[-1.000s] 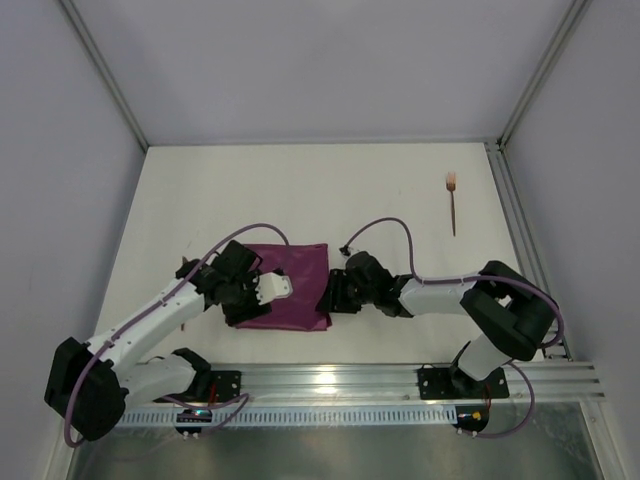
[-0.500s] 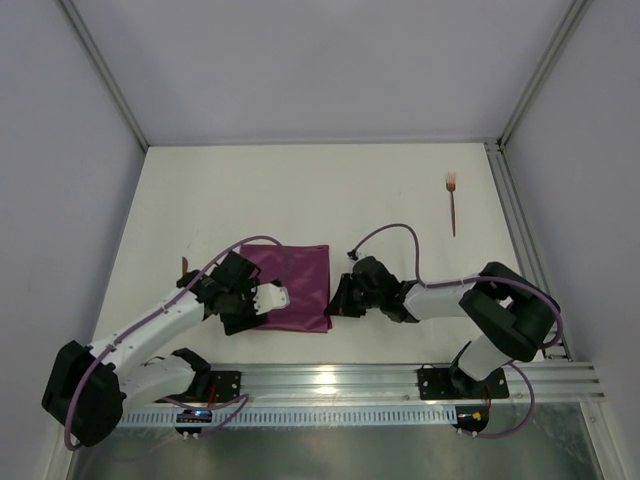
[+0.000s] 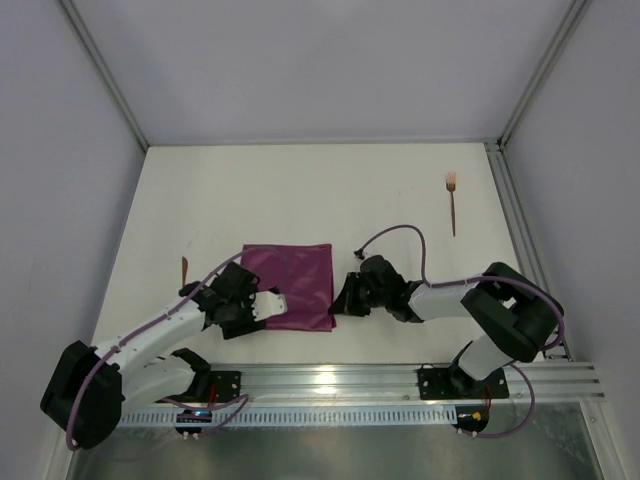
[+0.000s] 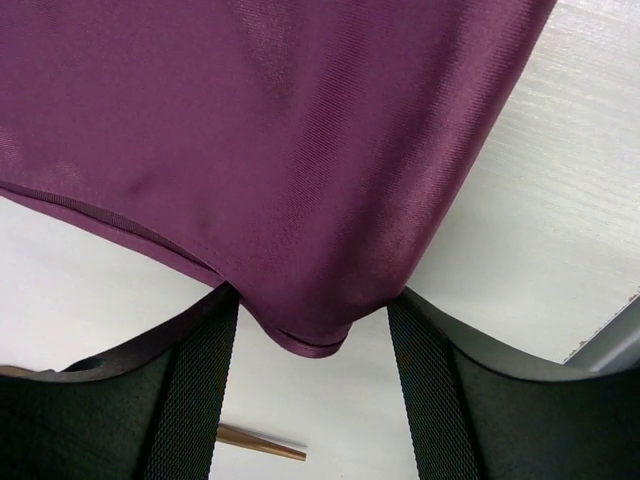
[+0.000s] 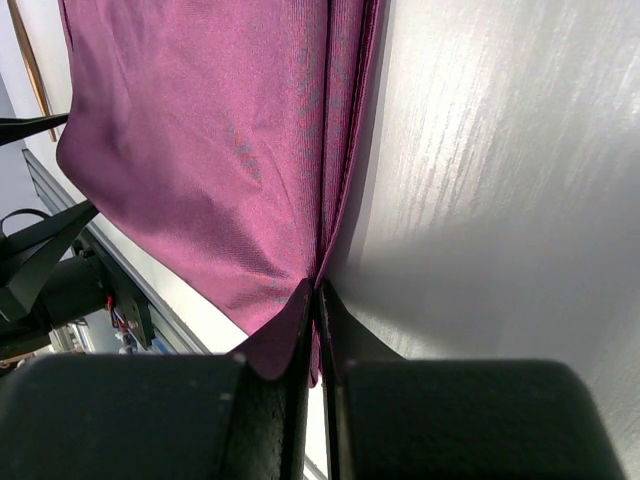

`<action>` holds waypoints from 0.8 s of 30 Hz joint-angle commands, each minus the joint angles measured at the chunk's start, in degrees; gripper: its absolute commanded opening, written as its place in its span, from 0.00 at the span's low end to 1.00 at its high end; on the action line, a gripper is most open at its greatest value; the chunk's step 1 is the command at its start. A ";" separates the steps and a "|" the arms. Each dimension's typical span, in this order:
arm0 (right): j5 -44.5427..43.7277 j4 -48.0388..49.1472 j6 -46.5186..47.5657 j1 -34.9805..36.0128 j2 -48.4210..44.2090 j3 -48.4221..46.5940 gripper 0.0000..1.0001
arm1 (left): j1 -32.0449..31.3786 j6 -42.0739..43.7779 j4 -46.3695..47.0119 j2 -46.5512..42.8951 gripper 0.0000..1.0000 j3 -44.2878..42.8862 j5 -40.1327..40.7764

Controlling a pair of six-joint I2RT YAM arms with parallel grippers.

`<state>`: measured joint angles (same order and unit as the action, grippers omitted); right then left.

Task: Fold the napkin into a case and place the utensils inside
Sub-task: Move the lower triangle-folded napkin to the center of the board.

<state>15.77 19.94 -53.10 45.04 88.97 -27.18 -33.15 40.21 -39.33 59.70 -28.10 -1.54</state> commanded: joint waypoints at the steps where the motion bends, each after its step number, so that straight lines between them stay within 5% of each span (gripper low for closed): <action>1: 1.02 1.15 0.10 -1.18 -0.37 0.90 0.07 | -0.60 2.24 2.60 -0.38 0.62 1.64 -0.48; 12: 1.63 -1.30 2.30 -1.27 -1.78 -0.07 0.14 | -0.78 -0.30 4.71 -0.29 0.01 0.50 -1.97; 17: 0.76 -7.01 6.60 -2.06 -7.21 -0.51 0.42 | -0.78 0.14 1.54 -0.73 0.00 -2.39 -2.76; 24: -8.73 -21.88 26.09 -1.71 -24.17 -5.25 0.53 | -0.78 1.80 -6.01 0.50 0.00 -9.16 -7.07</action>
<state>12.99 4.45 -39.09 42.81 72.34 -28.14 -33.74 41.04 -41.65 59.59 -33.06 -4.73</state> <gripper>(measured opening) 0.526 0.011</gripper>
